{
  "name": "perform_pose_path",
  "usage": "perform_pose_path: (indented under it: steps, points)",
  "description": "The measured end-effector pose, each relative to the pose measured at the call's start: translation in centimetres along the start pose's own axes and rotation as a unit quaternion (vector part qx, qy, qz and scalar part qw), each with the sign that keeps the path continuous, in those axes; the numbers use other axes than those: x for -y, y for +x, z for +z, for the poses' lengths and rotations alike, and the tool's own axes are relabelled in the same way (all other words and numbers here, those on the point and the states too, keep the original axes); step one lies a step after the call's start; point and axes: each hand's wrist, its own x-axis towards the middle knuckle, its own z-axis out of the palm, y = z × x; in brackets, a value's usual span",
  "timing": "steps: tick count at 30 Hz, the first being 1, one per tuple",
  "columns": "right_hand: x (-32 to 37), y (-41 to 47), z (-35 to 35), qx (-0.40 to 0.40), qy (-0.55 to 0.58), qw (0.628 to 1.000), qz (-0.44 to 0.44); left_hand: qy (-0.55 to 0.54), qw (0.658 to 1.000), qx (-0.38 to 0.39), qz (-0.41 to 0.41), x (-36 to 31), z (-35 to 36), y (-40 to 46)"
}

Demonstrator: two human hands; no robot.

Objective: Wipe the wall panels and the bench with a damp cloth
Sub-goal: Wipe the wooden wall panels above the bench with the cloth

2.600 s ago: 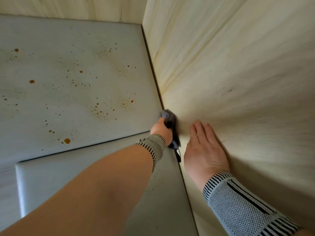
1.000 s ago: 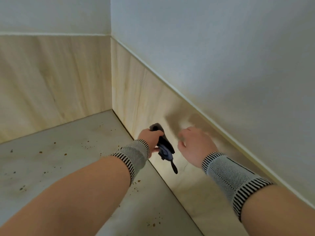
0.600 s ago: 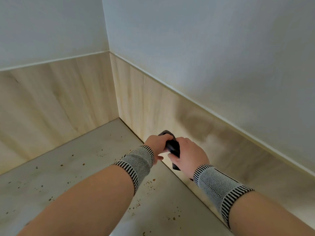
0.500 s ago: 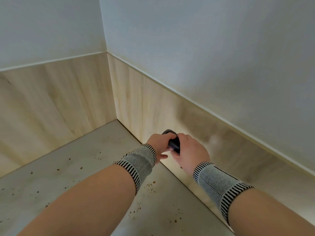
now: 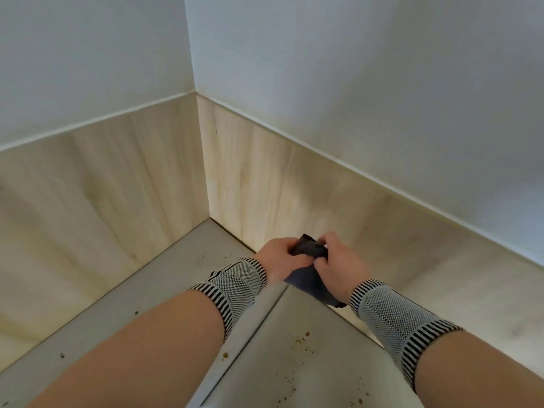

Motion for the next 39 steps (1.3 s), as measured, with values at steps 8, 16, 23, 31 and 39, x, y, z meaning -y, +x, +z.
perform_pose_path:
  steps: [8,16,23,31,39]
  points:
    - [-1.0,-0.2,-0.9,-0.149,-0.204,0.931,-0.264,-0.281,0.953,-0.052,-0.097,-2.6,0.0,2.3]
    - [-4.4,2.8,-2.9,-0.148,-0.178,0.902,-0.364,-0.299,0.942,-0.068,-0.134,-7.4,1.0,3.5]
    - [-4.1,7.4,-9.2,-0.202,-0.349,0.846,-0.348,0.201,0.964,-0.172,0.002,-9.7,-1.7,6.8]
    - [-4.2,11.5,-7.9,-0.070,-0.452,0.856,-0.242,0.508,0.836,-0.206,-0.010,-7.7,-10.6,12.2]
    - [1.1,17.1,-6.0,-0.026,-0.482,0.840,-0.248,0.512,0.826,-0.236,0.002,-7.6,-17.8,18.2]
